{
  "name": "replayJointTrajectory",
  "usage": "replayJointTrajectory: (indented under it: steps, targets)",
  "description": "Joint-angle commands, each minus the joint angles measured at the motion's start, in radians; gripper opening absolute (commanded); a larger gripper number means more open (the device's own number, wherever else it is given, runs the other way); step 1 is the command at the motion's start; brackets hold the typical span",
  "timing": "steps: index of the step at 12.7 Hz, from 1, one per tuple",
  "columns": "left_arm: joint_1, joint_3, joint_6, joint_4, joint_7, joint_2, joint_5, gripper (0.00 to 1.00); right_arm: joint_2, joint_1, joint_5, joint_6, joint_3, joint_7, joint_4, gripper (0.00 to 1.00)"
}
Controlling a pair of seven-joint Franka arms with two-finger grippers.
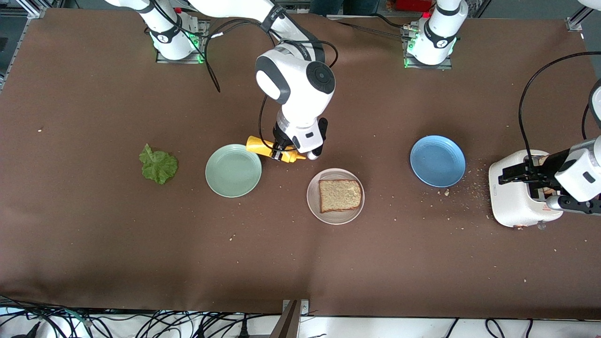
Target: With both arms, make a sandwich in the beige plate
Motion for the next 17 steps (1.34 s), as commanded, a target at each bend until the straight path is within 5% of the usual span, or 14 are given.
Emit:
replayJointTrajectory:
  steps: [1, 4, 11, 15, 17]
  targets:
    - [-0.002, -0.004, -0.012, -0.022, -0.024, -0.038, 0.065, 1.00, 0.013, 0.083, -0.195, -0.010, -0.012, 0.075, 0.022, 0.00]
    - [-0.007, -0.007, -0.010, -0.027, -0.052, -0.023, 0.069, 1.00, 0.028, 0.126, -0.305, -0.001, -0.011, 0.166, 0.022, 0.00]
    - [-0.005, -0.007, -0.010, -0.031, -0.052, -0.023, 0.069, 1.00, 0.013, 0.110, -0.281, -0.016, -0.020, 0.209, 0.022, 0.00]
    - [-0.010, -0.007, -0.010, -0.033, -0.052, -0.023, 0.069, 1.00, -0.062, -0.023, -0.065, -0.007, -0.031, 0.168, 0.022, 0.00]
    - [-0.012, -0.007, -0.010, -0.033, -0.054, -0.023, 0.069, 1.00, -0.081, -0.137, 0.172, -0.004, -0.031, 0.114, 0.022, 0.00]
